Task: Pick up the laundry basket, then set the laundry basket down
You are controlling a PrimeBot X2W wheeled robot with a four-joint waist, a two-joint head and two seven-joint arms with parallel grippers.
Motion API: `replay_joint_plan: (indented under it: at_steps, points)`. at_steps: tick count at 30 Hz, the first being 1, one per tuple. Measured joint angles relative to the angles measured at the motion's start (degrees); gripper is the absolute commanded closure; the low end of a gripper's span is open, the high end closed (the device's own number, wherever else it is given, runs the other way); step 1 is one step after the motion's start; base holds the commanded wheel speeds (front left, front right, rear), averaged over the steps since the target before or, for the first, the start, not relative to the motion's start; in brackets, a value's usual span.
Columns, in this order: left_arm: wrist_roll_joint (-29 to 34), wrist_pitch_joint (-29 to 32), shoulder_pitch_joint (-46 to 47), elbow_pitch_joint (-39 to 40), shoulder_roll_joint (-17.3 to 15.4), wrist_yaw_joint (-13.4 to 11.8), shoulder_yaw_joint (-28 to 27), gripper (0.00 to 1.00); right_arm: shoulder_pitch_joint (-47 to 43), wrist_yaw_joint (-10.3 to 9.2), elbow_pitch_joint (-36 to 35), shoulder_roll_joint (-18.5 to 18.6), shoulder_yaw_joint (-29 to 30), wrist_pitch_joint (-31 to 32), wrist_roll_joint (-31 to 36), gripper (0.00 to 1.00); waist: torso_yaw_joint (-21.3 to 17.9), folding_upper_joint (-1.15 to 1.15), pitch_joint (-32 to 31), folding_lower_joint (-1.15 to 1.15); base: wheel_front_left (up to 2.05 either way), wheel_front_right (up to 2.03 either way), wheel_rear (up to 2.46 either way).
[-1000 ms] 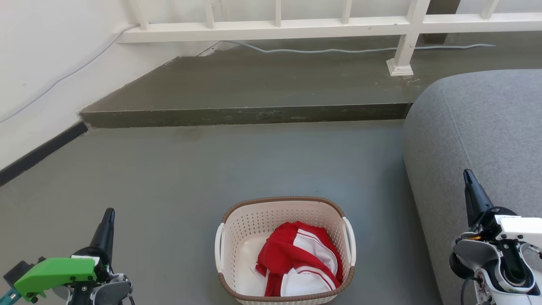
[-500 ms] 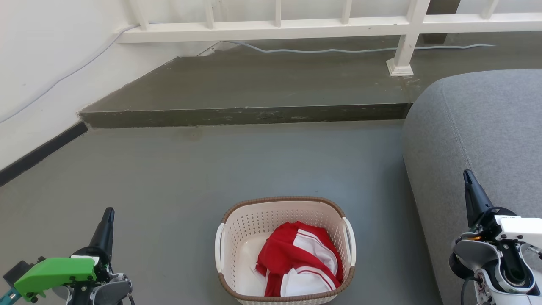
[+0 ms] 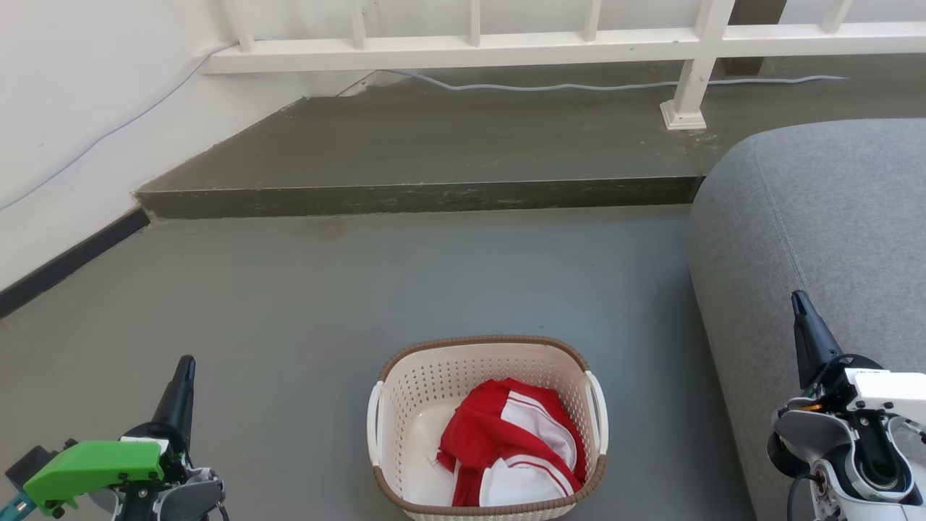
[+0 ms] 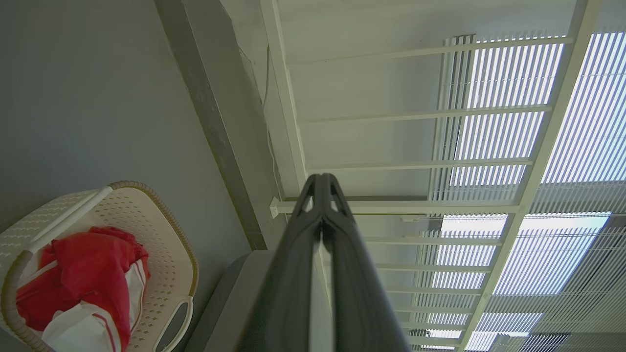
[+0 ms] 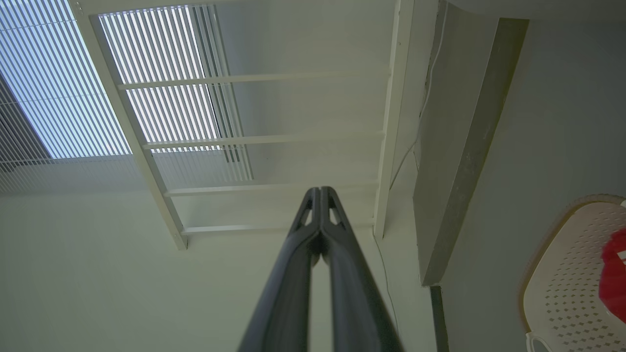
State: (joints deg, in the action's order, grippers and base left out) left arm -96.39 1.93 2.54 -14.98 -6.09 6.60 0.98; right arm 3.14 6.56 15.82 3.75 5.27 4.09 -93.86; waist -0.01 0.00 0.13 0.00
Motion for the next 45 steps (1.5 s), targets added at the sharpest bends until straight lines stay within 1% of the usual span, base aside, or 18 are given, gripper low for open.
replay_joint_plan:
  at_steps: [45]
  points:
    - [0.0,0.1,0.1,-0.8,0.2,0.0,-0.4,1.00,0.0,0.15,0.3,-0.1,0.1,0.5,0.0,1.00,0.0,0.00,0.0,0.00,0.00,0.00,0.00]
